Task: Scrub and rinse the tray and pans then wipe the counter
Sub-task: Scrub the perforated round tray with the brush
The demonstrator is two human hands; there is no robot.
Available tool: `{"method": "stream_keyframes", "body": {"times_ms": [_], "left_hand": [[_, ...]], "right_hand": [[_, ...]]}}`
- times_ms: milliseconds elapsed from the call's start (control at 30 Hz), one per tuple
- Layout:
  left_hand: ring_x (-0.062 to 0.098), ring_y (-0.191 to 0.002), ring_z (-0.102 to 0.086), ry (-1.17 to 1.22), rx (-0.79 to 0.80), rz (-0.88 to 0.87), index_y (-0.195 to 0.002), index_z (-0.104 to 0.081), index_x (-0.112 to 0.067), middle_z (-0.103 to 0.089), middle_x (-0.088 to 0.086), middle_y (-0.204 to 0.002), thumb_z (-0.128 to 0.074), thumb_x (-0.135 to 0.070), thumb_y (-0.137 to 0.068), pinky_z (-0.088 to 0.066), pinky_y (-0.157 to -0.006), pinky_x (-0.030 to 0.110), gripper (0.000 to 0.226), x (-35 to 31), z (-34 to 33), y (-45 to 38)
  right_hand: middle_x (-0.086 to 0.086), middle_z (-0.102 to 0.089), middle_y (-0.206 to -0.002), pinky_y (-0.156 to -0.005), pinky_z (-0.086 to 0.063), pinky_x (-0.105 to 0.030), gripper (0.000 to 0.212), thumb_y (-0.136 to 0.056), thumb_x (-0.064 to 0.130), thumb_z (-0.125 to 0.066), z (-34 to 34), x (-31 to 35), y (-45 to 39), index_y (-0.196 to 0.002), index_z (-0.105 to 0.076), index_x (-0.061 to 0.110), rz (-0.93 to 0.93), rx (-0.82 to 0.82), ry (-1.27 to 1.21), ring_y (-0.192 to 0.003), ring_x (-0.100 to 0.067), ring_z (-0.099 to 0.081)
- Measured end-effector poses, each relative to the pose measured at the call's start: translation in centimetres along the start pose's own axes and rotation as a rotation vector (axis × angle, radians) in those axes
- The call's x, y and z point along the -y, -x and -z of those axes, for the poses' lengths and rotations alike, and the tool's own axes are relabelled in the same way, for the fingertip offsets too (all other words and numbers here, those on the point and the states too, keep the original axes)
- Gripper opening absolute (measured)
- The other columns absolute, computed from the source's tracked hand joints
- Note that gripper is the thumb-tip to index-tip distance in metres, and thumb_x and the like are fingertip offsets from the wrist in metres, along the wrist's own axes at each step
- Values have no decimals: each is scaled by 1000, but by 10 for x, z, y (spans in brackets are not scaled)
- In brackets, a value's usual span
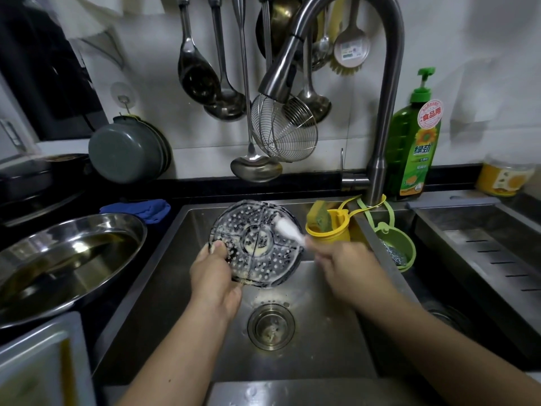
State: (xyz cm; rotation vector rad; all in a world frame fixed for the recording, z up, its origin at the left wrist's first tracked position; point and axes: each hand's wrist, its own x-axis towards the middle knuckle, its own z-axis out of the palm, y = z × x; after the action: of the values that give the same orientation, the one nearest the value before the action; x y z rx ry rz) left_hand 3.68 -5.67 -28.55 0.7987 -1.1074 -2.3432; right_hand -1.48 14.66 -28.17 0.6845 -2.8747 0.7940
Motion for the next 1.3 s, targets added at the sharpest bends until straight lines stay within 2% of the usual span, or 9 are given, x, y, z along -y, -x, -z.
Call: {"method": "stream_keyframes", "body": {"times_ms": [67, 200, 333, 467, 567, 800, 1067, 1167, 1300], "left_hand": [[26, -98, -75, -32, 29, -19, -143, -54, -16, -74, 11, -116, -48, -15, -109, -59, -90, 55, 35, 2, -2, 2], [27, -98, -75, -35, 37, -44, -136, -58, -12, -75, 13, -112, -47, -14, -109, -59, -91, 55, 29, 1, -2, 2], [22, -86, -77, -102, 72, -67, -115, -66, -12, -79, 10, -96, -46, -13, -109, -60, -88, 50, 21, 4, -6, 6], [18, -80, -77, -120, 95, -76, -118, -65, -9, -79, 7, -90, -45, -12, -109, -64, -76, 40, 22, 5, -6, 5], [20, -86, -77, -135, 96, -71, -119, -65, -11, -79, 7, -94, -45, -14, -110, -61, -88, 48, 22, 6, -5, 5], [24, -99, -74, -126, 57, -105, -123, -64, -12, -76, 10, -106, -47, -16, -109, -57, -97, 51, 22, 6, -6, 5], [24, -92, -73, 69, -68, -124, -113, -64, -17, -72, 8, -103, -42, -14, -110, -60, -85, 49, 22, -14, 5, -1], [26, -100, -73, 10, -54, -197, -111, -65, -17, -74, 10, -109, -43, -15, -110, -58, -93, 50, 22, -7, 0, 2], [26, -104, -73, 11, -61, -220, -121, -63, -14, -73, 10, -112, -44, -16, -110, -56, -98, 53, 22, -6, 0, 3]], "right_hand": [[-5, -67, -102, -75, -50, -37, 43, -102, 30, -53, 0, -6, -3, -139, -51, 50, -12, -60, 44, -88, -24, -61], [0, -66, -92, -71, -53, -37, 42, -102, 33, -53, -6, 9, 13, -137, -49, 56, 77, 110, -19, -80, -20, -61], [-2, -63, -98, -76, -52, -40, 44, -103, 31, -52, 1, -6, -5, -142, -48, 49, -35, -84, 58, -88, -24, -60], [-2, -67, -99, -76, -55, -41, 43, -102, 31, -54, -7, 3, 6, -141, -49, 47, 39, -29, -15, -85, -23, -61], [-8, -66, -100, -78, -53, -45, 46, -102, 25, -52, -1, -10, -5, -145, -48, 41, -33, -165, 38, -89, -29, -61], [-9, -67, -109, -84, -52, -44, 45, -103, 27, -52, -4, 2, 2, -146, -48, 40, -5, -151, -21, -101, -31, -60], [-6, -69, -124, -91, -54, -37, 37, -101, 30, -53, -6, 6, 23, -135, -58, 46, -12, 158, 35, -108, -30, -65], [-6, -71, -98, -77, -58, -42, 36, -101, 31, -51, -3, 0, 8, -134, -58, 44, -67, -10, 24, -84, -27, -66], [-6, -72, -97, -65, -48, -36, 40, -100, 30, -53, 4, -13, -5, -137, -57, 45, -94, -183, -42, -80, -27, -63]]}}
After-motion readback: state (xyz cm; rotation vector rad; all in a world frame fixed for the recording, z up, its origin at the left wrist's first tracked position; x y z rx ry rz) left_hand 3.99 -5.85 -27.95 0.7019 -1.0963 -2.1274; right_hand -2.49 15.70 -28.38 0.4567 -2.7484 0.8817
